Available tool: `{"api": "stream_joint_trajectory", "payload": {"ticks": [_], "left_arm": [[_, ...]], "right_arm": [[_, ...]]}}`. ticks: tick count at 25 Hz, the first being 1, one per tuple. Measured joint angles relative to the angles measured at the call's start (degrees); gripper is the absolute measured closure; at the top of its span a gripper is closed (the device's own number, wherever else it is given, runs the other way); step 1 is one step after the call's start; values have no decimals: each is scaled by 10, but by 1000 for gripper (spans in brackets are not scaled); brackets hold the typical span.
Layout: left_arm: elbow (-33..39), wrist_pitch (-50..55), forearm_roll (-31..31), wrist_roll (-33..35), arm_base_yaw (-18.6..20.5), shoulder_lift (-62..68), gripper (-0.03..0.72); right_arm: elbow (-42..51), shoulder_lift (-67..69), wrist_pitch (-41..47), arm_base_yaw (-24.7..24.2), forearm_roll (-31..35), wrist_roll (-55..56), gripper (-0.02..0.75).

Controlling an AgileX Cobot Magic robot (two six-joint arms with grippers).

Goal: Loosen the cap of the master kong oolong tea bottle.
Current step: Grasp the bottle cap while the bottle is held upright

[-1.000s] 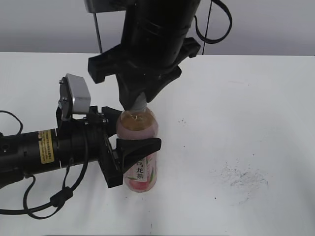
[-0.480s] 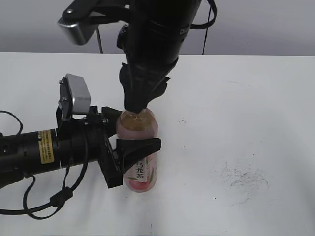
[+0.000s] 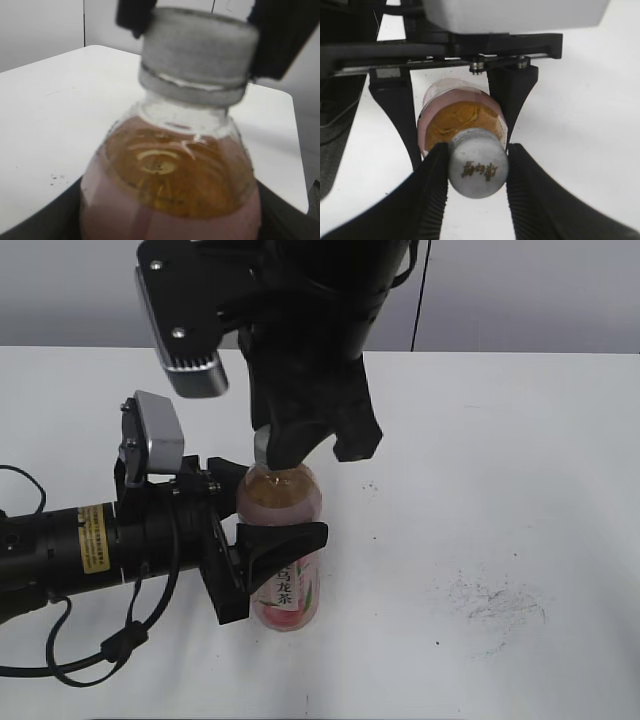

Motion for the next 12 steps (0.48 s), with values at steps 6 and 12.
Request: {"api": "stream_joint_trajectory", "payload": {"ticks": [6,12], "left_arm": [[0,0,1,1,0,0,243],[1,-1,4,3,0,0,243]], "right_arm": [[0,-1,-1,7,-5,-254,465],[0,-2,-1,21,-23,-396,465]]}}
